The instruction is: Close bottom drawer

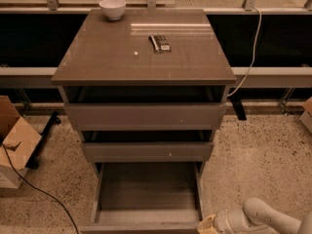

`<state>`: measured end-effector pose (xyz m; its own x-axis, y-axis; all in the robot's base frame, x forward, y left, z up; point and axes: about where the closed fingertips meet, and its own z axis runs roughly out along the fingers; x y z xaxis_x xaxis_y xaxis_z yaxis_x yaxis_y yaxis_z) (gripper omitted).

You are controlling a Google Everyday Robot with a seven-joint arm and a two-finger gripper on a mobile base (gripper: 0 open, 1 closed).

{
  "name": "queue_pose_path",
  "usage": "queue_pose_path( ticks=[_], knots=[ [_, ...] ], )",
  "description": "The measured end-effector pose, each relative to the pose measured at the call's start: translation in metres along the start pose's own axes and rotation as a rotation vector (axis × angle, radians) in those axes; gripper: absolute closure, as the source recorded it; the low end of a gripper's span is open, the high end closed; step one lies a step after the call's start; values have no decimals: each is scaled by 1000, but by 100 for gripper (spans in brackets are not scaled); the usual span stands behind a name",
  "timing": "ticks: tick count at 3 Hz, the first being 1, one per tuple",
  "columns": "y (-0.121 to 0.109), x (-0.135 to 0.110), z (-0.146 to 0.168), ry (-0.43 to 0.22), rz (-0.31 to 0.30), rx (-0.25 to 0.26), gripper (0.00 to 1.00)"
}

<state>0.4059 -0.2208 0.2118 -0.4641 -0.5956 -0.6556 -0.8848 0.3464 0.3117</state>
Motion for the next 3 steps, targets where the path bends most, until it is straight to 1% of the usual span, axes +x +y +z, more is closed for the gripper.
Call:
queue_pose_path(
  ticks=[2,3],
  knots=[
    [0,0,0,0,0,0,100],
    [1,0,2,-1,0,-4,83]
  ],
)
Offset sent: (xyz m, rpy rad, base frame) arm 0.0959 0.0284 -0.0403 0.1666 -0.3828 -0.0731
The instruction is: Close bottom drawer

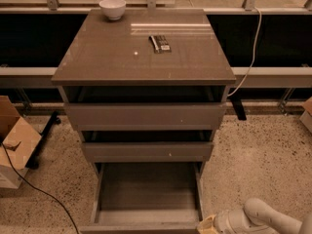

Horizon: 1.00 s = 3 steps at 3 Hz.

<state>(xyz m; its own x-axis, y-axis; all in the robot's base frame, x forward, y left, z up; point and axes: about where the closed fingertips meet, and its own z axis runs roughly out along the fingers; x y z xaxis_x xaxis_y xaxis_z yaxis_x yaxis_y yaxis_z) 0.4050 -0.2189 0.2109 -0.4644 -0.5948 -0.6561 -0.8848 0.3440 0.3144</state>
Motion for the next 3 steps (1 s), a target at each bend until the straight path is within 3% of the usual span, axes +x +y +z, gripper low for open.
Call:
queue_pose_path(
  ticks=[3],
  knots=[
    [0,0,0,0,0,0,13]
  ],
)
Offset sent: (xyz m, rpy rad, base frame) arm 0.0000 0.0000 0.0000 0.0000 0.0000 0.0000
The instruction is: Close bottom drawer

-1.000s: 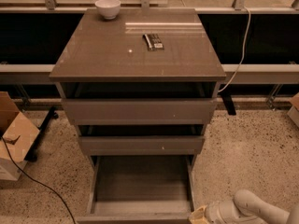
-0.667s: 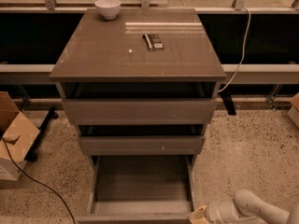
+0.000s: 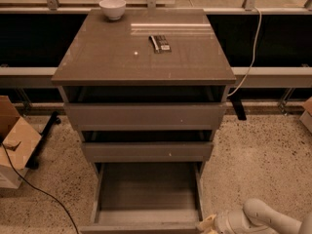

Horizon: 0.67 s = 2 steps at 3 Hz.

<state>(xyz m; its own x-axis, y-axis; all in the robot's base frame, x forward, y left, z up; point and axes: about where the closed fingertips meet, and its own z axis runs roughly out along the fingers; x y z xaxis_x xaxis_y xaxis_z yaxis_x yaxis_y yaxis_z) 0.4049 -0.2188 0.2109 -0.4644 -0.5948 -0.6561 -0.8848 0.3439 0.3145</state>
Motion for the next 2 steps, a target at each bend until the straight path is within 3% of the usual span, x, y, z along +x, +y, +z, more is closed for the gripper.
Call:
queue_pose_path(
  ticks=[1,2],
  knots=[
    [0,0,0,0,0,0,0],
    [1,0,1,0,0,-2,3]
  ],
)
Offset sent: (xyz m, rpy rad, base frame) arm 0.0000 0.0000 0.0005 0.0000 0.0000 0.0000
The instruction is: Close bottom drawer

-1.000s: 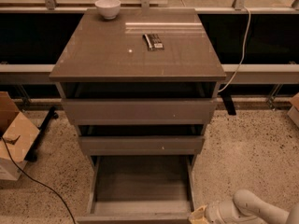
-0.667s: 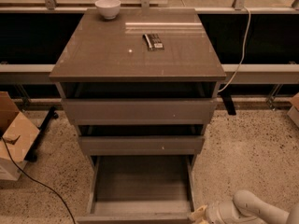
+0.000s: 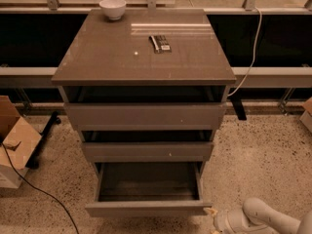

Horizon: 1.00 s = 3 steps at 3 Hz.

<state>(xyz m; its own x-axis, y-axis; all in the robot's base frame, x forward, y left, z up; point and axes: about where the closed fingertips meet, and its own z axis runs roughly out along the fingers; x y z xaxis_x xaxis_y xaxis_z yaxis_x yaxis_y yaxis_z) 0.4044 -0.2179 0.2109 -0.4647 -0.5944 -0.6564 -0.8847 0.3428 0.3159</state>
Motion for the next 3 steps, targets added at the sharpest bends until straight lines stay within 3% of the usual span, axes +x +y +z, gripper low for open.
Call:
queue_pose_path(
  ticks=[1,2,3],
  knots=[
    [1,0,2,-1,0,-4,26],
    [-8,-4,7,40,-11,33,57],
    [-17,-7,15,49,-32,51,80]
  ],
)
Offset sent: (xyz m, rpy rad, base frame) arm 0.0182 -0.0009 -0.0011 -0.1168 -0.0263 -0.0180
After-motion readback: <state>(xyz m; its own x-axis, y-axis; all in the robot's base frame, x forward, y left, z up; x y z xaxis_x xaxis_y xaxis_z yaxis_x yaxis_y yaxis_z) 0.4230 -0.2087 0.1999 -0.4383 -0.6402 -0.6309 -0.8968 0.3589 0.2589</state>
